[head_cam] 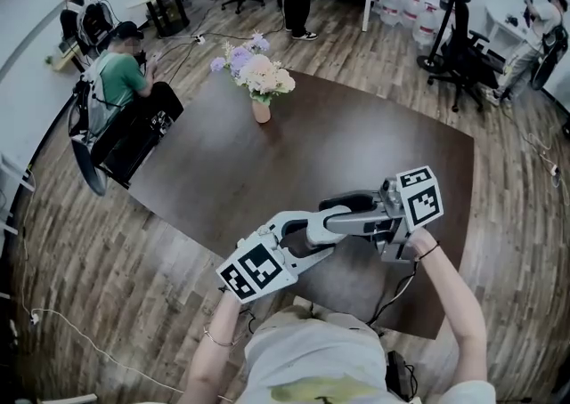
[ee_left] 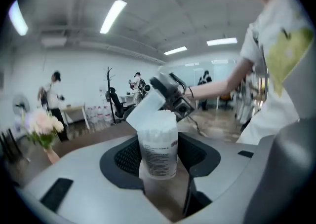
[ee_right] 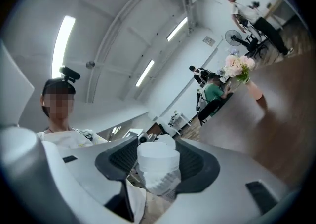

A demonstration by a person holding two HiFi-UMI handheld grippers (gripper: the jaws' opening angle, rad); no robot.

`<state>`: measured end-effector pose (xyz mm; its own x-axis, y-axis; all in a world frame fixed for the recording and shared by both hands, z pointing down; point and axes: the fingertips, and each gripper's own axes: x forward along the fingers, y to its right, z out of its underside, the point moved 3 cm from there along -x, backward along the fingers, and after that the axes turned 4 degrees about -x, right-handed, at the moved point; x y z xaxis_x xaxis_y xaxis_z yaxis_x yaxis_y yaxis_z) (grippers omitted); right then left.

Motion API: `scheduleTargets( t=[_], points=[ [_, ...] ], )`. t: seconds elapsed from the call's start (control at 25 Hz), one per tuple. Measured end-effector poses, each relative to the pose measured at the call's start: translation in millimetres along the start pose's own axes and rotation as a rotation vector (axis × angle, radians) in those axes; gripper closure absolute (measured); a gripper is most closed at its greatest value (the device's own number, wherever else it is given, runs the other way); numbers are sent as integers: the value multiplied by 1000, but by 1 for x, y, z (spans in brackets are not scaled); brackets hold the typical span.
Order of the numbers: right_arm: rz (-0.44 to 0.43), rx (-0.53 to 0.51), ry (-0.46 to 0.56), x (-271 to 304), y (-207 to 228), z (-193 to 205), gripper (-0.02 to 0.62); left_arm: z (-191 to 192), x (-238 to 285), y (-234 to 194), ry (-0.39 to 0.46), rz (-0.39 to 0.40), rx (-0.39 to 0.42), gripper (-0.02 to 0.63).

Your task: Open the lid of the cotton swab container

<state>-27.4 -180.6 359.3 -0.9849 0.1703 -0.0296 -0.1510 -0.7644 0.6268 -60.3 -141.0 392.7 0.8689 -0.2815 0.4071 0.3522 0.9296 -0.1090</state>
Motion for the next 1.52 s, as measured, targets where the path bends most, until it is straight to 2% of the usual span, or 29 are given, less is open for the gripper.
scheduleTargets(
  t=[0.04, 0.12, 0.16, 0.28, 0.44, 0.6, 0.68, 0.76, 1.0, 1.16, 1.52],
  points=[
    [-5, 21, 20, -1, 0, -1, 353, 1, 1, 1, -3, 5, 0, 382],
    [-1, 24, -4, 0, -4, 4, 354, 2, 0, 7, 27, 44, -46, 383],
    [-4, 54, -17, 0, -3, 5, 354, 3, 0, 9, 33, 30, -12, 383],
    [-47, 228, 10, -1, 8, 0, 345, 6, 1, 7, 30, -33, 138, 382],
    [-68, 401, -2, -2, 20, 1, 337, 9, 2, 7, 15, -34, 177, 382],
    [-94, 681, 28, -3, 34, 1, 330, 9, 4, 11, 14, -28, 217, 382],
    [-98, 764, 44, -3, 40, 0, 332, 10, 5, 11, 9, -30, 228, 383],
    [-106, 805, 49, -2, 44, 0, 341, 11, 6, 11, 10, -24, 224, 385],
    [-117, 802, 19, -1, 46, 5, 341, 13, 8, 12, 38, -12, 187, 390],
    [-91, 703, 43, -2, 44, 3, 341, 16, 5, 11, 70, -3, 128, 396],
    [-28, 531, 151, -12, 43, -13, 320, 6, -4, 0, 211, -10, -23, 400]
  ],
)
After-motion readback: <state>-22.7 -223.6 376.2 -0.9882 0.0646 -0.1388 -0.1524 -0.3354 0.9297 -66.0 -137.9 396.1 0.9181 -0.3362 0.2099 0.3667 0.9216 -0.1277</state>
